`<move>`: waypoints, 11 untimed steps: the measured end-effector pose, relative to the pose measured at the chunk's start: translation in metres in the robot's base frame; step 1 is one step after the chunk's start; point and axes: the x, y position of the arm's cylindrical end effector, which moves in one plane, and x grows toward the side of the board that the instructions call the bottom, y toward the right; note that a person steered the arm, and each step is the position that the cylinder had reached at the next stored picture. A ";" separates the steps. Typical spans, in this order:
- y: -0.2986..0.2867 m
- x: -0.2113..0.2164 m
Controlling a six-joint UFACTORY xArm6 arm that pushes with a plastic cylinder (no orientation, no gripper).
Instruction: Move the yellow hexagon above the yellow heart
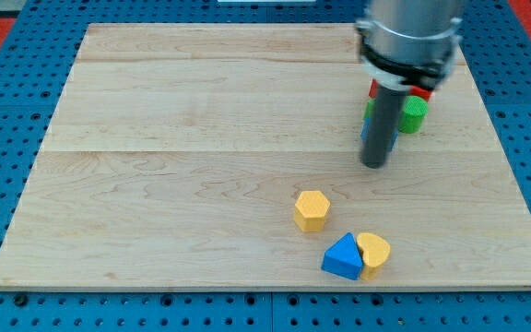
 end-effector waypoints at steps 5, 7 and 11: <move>-0.081 0.132; -0.124 0.069; -0.116 -0.019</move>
